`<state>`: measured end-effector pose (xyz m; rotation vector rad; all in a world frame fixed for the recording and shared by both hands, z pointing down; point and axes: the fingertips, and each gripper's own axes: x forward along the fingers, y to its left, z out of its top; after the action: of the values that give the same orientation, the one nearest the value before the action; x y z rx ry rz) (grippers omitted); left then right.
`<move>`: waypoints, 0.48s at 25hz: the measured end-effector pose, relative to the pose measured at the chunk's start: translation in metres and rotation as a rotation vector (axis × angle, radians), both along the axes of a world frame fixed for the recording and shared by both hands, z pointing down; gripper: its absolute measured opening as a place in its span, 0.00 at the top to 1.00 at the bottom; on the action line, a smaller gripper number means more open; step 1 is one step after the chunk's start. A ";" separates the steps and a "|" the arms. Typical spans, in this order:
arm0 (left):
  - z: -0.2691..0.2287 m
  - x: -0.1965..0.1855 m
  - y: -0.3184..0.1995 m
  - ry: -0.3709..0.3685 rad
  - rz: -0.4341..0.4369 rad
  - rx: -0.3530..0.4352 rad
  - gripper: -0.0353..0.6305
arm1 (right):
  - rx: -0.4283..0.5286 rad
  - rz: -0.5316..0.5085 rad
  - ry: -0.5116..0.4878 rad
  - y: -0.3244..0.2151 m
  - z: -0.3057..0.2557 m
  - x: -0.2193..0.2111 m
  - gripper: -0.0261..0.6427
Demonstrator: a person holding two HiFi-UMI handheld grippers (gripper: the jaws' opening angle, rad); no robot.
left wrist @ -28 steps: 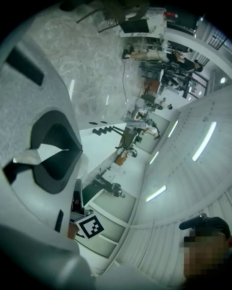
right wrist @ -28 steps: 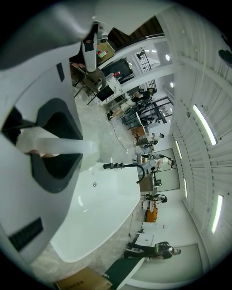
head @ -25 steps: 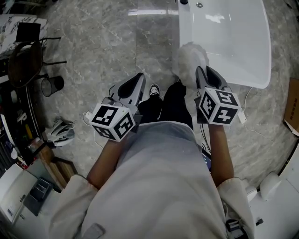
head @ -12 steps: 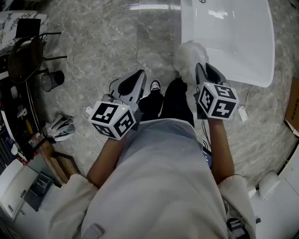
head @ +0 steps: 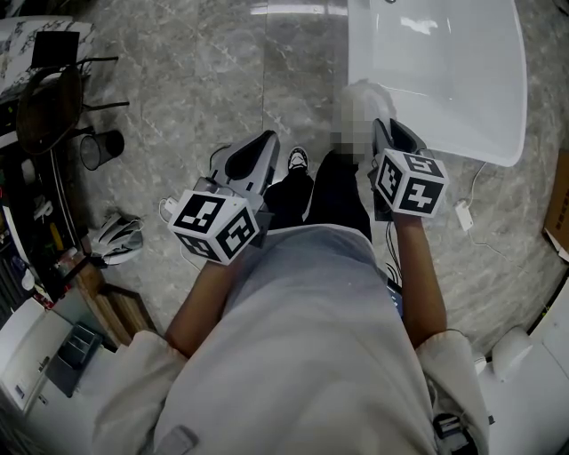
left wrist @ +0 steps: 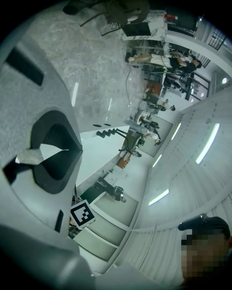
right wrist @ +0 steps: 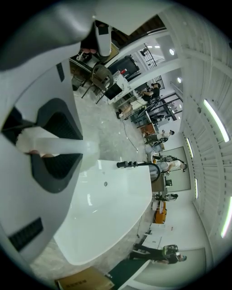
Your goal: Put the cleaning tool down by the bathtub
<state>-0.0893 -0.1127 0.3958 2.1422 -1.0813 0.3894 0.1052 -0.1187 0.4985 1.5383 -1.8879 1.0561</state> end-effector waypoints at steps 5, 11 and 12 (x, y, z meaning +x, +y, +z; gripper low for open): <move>0.001 -0.001 0.003 -0.004 -0.004 -0.003 0.93 | -0.018 -0.002 0.011 0.003 0.011 0.001 0.83; 0.003 -0.003 0.003 -0.009 -0.007 -0.010 0.93 | -0.039 0.006 0.025 0.001 0.023 0.007 0.83; 0.003 -0.004 0.003 -0.010 -0.007 -0.011 0.93 | -0.043 0.007 0.026 0.001 0.026 0.007 0.83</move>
<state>-0.0929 -0.1099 0.3989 2.1283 -1.0901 0.4022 0.1125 -0.1176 0.5241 1.5283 -1.8321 1.0670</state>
